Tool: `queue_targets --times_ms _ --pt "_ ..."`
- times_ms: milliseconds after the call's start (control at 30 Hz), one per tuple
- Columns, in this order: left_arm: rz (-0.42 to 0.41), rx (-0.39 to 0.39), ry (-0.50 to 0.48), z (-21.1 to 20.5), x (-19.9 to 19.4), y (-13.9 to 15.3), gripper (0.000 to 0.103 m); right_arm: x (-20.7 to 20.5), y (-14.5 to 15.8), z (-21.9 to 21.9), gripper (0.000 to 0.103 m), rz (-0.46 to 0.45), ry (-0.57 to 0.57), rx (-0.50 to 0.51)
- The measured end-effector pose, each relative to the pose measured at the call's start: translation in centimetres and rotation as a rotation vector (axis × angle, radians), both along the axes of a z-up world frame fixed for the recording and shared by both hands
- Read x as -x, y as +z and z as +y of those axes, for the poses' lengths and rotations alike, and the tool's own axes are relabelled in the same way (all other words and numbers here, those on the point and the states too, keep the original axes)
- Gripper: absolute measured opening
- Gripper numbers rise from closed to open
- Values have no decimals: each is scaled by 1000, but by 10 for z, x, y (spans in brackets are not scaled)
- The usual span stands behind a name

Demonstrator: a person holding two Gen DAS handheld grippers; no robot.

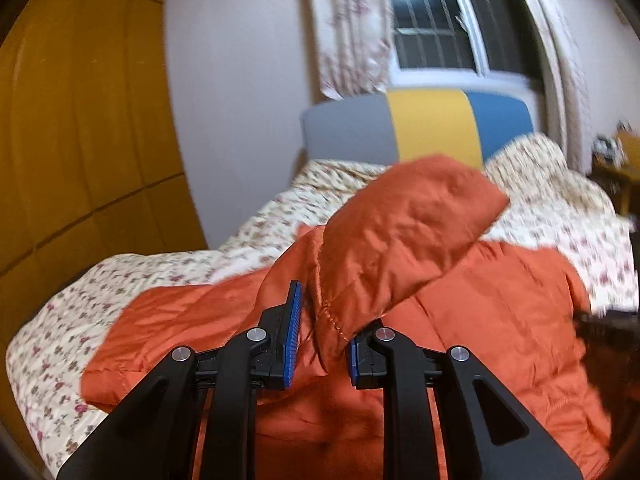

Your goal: Fold large clothes

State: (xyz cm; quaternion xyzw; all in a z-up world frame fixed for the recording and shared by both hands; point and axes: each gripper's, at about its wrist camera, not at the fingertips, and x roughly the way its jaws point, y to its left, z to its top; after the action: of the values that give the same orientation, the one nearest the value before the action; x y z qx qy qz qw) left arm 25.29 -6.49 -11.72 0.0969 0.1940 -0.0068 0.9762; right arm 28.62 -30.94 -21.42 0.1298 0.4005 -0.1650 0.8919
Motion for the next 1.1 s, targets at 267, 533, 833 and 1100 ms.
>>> queue_targets --times_ms 267,533,833,1100 --pt "46 -211 -179 -45 7 -34 19 0 0 0 68 0 0 0" --pt "110 -490 -290 -89 12 -72 19 0 0 0 69 -1 0 -2" --pt "56 -207 -344 -48 30 -26 90 1 2 3 69 -7 -2 18" --pt "50 105 -94 56 8 11 83 19 36 34 69 -158 119 102"
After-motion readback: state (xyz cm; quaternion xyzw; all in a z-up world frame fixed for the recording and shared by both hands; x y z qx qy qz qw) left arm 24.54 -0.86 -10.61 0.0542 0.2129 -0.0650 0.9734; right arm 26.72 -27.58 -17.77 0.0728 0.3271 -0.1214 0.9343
